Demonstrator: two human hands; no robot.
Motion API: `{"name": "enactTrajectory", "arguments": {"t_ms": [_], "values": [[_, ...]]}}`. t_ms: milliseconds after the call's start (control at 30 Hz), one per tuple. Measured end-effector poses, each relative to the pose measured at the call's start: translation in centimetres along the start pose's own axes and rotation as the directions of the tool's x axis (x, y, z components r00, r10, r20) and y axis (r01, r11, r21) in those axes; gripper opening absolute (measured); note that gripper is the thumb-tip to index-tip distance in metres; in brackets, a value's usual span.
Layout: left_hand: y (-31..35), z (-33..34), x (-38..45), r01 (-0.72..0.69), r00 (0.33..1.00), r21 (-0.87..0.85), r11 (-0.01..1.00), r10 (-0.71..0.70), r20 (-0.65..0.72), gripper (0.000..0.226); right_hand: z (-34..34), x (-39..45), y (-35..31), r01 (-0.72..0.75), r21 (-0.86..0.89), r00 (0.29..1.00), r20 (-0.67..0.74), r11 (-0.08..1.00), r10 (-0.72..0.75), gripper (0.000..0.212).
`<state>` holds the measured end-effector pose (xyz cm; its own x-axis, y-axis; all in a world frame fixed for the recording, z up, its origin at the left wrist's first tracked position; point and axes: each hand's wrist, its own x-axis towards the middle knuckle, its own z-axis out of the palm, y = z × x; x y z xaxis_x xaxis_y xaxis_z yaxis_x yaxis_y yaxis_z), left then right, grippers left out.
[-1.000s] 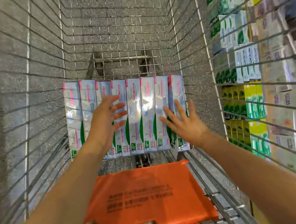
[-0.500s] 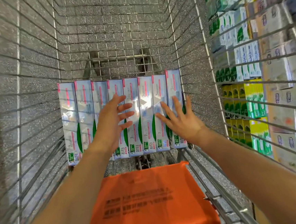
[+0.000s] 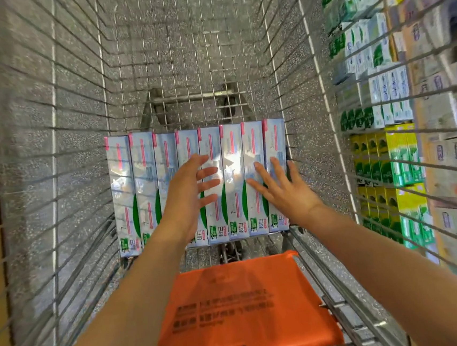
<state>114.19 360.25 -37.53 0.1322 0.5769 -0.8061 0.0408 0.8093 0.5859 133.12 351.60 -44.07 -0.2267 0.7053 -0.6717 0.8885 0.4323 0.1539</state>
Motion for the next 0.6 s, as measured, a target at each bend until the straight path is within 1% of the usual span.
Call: {"name": "enactTrajectory", "arguments": {"t_ms": [67, 167, 233, 300, 333, 400, 467, 500, 533, 567, 600], "values": [[1.6, -0.1, -1.4, -0.023, 1.000, 0.008, 1.000, 0.023, -0.017, 0.029, -2.2, -1.0, 0.3, -0.013, 0.035, 1.000, 0.013, 0.999, 0.013, 0.087], [5.1, -0.4, -4.6, -0.098, 0.994, 0.044, 0.994, 0.100, -0.038, 0.027, -7.5, -3.2, 0.8, -0.088, 0.158, 0.992, -0.079, 0.984, 0.101, 0.094], [7.9, -0.6, -7.5, -0.198, 0.979, 0.115, 0.973, 0.201, -0.017, 0.023, -12.3, -5.6, 1.4, -0.158, 0.238, 0.974, -0.121, 0.958, 0.191, 0.094], [10.9, -0.6, -10.9, -0.327, 0.944, 0.197, 0.924, 0.329, 0.022, 0.023, -17.4, -8.8, 2.2, -0.245, 0.339, 0.928, -0.191, 0.908, 0.321, 0.095], [12.5, -0.5, -12.8, -0.390, 0.919, 0.232, 0.891, 0.392, 0.041, 0.022, -19.8, -10.9, 2.7, -0.269, 0.403, 0.878, -0.272, 0.875, 0.395, 0.097], [15.4, 0.2, -17.4, -0.519, 0.851, 0.307, 0.798, 0.515, 0.102, 0.018, -24.5, -16.0, 3.2, -0.274, 0.479, 0.703, -0.492, 0.834, 0.514, 0.106], [17.3, 1.6, -22.6, -0.662, 0.745, 0.348, 0.664, 0.633, 0.210, 0.015, -27.7, -22.1, 3.4, -0.271, 0.521, 0.545, -0.610, 0.809, 0.575, 0.111], [18.0, 2.5, -25.3, -0.731, 0.676, 0.379, 0.568, 0.679, 0.285, 0.016, -28.7, -25.3, 3.3, -0.281, 0.520, 0.460, -0.665, 0.807, 0.589, 0.111], [18.1, 3.5, -28.1, -0.789, 0.597, 0.426, 0.443, 0.716, 0.362, 0.017, -29.2, -28.6, 3.1, -0.295, 0.520, 0.378, -0.707, 0.801, 0.598, 0.109], [18.1, 4.4, -30.7, -0.826, 0.514, 0.482, 0.291, 0.740, 0.434, 0.021, -29.4, -31.9, 2.6, -0.308, 0.533, 0.299, -0.732, 0.788, 0.612, 0.105], [17.9, 5.4, -33.4, -0.845, 0.421, 0.521, 0.117, 0.748, 0.514, 0.033, -29.2, -35.0, 2.0, -0.322, 0.552, 0.224, -0.745, 0.769, 0.629, 0.098]]}}
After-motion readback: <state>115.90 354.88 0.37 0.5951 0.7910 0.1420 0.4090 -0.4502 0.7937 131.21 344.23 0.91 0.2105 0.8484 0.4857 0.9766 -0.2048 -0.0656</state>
